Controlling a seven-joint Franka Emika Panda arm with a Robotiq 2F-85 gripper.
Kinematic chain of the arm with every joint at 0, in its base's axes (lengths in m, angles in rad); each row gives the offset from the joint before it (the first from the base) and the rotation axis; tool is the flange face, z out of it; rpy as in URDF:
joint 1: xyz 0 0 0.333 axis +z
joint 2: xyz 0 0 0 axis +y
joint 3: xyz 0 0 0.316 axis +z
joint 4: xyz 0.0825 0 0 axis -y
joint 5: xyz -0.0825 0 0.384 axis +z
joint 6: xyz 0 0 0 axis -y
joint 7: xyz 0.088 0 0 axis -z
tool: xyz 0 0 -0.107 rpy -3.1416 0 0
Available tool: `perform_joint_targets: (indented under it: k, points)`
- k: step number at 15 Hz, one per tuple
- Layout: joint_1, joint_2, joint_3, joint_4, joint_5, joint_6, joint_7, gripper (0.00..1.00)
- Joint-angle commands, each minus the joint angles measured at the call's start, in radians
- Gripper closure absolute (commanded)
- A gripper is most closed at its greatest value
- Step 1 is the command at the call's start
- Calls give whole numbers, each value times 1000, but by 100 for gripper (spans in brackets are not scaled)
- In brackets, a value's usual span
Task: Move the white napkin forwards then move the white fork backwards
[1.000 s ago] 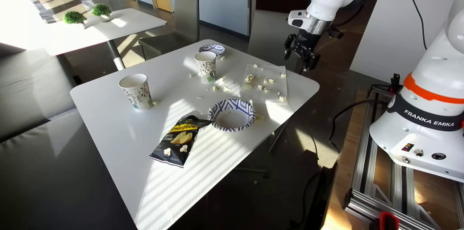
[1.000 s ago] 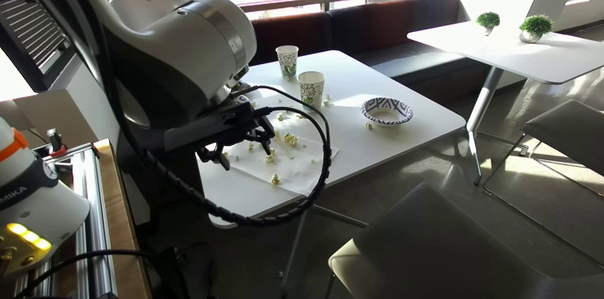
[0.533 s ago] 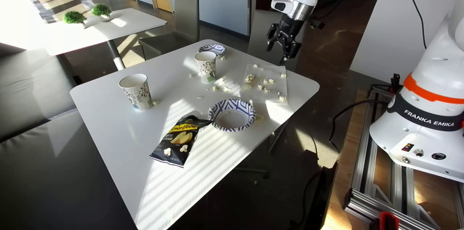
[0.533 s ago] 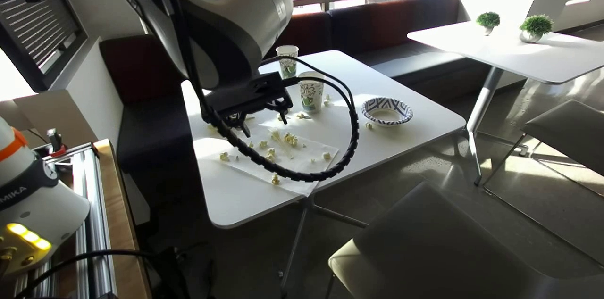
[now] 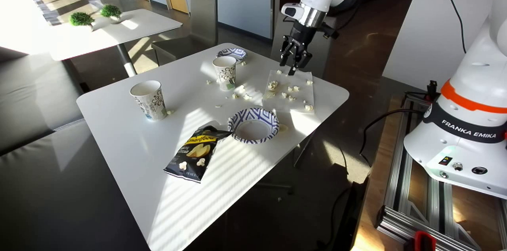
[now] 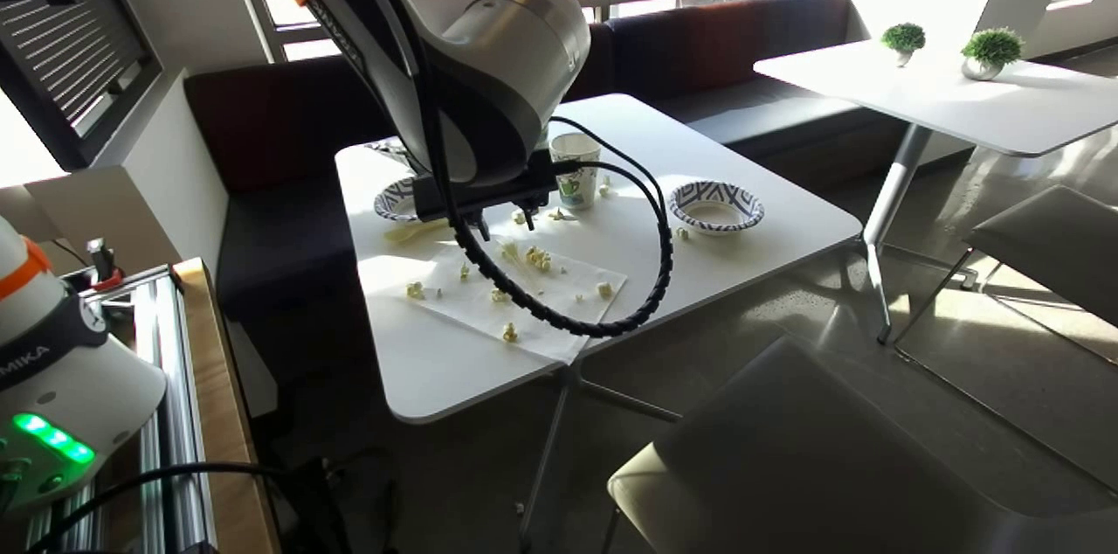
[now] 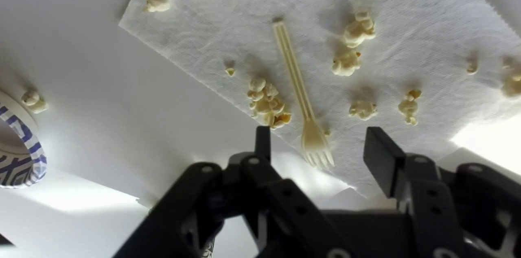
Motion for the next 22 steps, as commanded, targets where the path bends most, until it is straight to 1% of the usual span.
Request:
perform_joint_targets:
  k: [1, 2, 3, 4, 5, 6, 7, 8, 9, 10, 11, 12, 13, 15, 16, 19, 22]
  points:
    - [-32, 94, 37, 56, 49, 48, -28, 47]
    - [-37, 110, 45, 63, 54, 54, -34, 57]
    - [-51, 123, 58, 71, 64, 61, -51, 63]
    - [-63, 137, 69, 80, 71, 64, -65, 73]
    - [-71, 150, 77, 89, 74, 68, -74, 81]
    - [-84, 162, 87, 97, 80, 73, -91, 90]
    - [-100, 174, 100, 105, 88, 81, -110, 87]
    - [-62, 187, 50, 100, 145, 99, -171, 85]
    - [-68, 199, 51, 105, 164, 114, -197, 83]
    - [-66, 210, 45, 108, 183, 129, -226, 76]
    - [-62, 221, 40, 111, 198, 141, -253, 73]
    - [-60, 230, 36, 113, 211, 152, -278, 74]
    - [-62, 238, 36, 114, 225, 159, -310, 72]
    - [-60, 254, 31, 118, 243, 169, -359, 78]
    - [-63, 262, 32, 120, 254, 176, -386, 78]
    - [-66, 285, 28, 130, 273, 195, -455, 84]
    - [-70, 304, 22, 140, 291, 210, -504, 80]
